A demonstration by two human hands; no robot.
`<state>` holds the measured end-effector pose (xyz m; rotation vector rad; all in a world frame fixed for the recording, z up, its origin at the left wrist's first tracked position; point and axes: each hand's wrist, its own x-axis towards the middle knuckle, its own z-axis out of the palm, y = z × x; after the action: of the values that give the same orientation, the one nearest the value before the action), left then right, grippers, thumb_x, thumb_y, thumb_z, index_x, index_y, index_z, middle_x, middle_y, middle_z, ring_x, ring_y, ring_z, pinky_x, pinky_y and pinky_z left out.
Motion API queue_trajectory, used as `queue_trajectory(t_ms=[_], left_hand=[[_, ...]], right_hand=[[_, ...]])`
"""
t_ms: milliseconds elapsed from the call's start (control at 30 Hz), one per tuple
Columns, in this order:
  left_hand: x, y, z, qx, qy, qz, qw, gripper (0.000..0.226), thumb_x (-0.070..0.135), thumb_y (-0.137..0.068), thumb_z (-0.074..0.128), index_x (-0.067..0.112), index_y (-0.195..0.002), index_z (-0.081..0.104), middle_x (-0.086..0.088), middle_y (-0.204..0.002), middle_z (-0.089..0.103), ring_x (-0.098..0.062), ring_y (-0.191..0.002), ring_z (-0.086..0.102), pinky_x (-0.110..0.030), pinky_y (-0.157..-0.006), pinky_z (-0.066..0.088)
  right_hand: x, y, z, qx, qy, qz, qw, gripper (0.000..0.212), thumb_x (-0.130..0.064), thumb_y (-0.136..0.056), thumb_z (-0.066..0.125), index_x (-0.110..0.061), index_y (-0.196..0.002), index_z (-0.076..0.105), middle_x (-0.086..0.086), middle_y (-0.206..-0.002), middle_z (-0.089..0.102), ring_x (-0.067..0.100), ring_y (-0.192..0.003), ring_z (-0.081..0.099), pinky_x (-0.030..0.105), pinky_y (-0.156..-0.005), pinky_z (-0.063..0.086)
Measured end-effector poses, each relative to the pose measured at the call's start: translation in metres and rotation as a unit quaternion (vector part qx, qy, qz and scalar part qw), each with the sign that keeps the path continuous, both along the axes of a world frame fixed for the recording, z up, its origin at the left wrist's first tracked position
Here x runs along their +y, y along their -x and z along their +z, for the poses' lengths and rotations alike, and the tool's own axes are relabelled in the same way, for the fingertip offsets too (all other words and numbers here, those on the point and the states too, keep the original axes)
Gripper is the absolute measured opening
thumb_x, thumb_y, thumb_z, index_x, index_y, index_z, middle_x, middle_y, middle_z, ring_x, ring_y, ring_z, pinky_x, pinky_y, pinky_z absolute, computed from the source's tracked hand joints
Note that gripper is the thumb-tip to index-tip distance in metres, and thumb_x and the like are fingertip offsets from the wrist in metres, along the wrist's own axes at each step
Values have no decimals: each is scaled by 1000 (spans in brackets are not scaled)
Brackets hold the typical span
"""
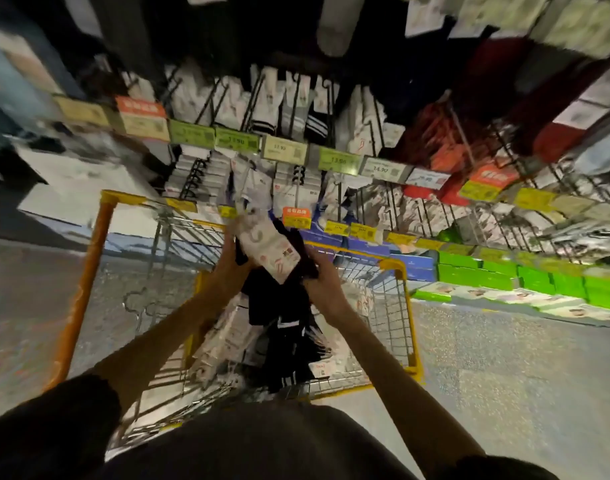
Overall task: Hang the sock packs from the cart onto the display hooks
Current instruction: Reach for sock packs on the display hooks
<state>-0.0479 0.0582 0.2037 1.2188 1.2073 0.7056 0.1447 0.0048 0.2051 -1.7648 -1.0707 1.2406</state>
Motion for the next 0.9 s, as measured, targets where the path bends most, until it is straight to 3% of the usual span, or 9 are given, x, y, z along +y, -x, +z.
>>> queue_trajectory(t_ms=[100, 233, 300, 400, 467, 567, 733, 833, 900], left_hand=[[9, -6, 40, -3, -98, -23, 995, 68, 18, -93, 61, 27, -148, 21, 3, -148, 40, -9, -136, 44, -33, -101, 50], [22, -4, 75, 20, -166, -24, 986, 53, 22, -100, 54, 20, -147, 31, 19, -146, 36, 11, -125, 45, -28, -97, 51], [28, -5, 94, 24, -168, -42, 985, 42, 24, -101, 50, 22, -143, 43, 13, -143, 45, -1, -128, 48, -27, -101, 49], [37, -9, 114, 2, -166, -54, 985, 37, 3, -103, 40, 15, -137, 49, -1, -137, 53, -22, -131, 49, -29, -105, 46], [42, -14, 133, -3, -174, -33, 984, 38, -1, -103, 39, 9, -138, 49, -3, -136, 52, -21, -129, 49, -39, -111, 41], [43, -20, 179, -16, -187, -3, 982, 33, 7, -105, 37, 25, -128, 54, 7, -129, 56, -10, -122, 51, -31, -109, 40], [47, -30, 242, -126, -116, 2, 985, 25, 35, -103, 42, 36, -105, 67, 18, -100, 74, -9, -107, 65, -27, -86, 49], [54, -34, 271, -94, -188, -35, 977, 28, 42, -91, 62, 37, -119, 64, 24, -112, 69, -1, -112, 61, -24, -97, 47], [63, -38, 289, -72, -234, -30, 969, 37, 32, -92, 65, 29, -129, 62, 15, -123, 66, -5, -117, 59, -26, -99, 48]], right_hand=[[6, 13, 35, -2, 4, -57, 998, 34, 15, -80, 50, 3, -110, 62, 10, -99, 67, 22, -93, 63, 24, -71, 52], [8, 12, 71, 104, 16, -90, 990, 39, 15, -86, 46, -7, -118, 47, 10, -106, 61, 24, -97, 60, 27, -71, 51], [10, 11, 91, 113, -6, -64, 992, 37, 10, -93, 46, -13, -121, 39, 4, -104, 58, 11, -91, 58, 15, -64, 49], [18, 14, 115, 64, -68, -11, 996, 34, 5, -97, 44, -16, -119, 29, 2, -107, 55, 9, -95, 54, 6, -64, 45], [25, 13, 132, 36, -100, 9, 994, 34, 3, -98, 43, -15, -120, 26, 1, -107, 55, 7, -92, 54, 11, -68, 44], [36, 6, 169, 4, -145, 33, 989, 38, -3, -99, 45, -13, -128, 24, -2, -105, 57, -5, -83, 55, 24, -74, 42], [50, -4, 219, -63, -254, 39, 964, 36, -1, -98, 48, -17, -118, 24, -13, -96, 58, -15, -75, 59, 15, -65, 45], [55, -4, 244, -76, -304, 25, 949, 35, 0, -96, 51, -17, -116, 28, -13, -102, 56, -15, -84, 60, 18, -70, 51], [57, -4, 261, -68, -320, 24, 945, 36, -3, -95, 52, -19, -118, 30, -11, -104, 57, -5, -87, 63, 35, -79, 55]])
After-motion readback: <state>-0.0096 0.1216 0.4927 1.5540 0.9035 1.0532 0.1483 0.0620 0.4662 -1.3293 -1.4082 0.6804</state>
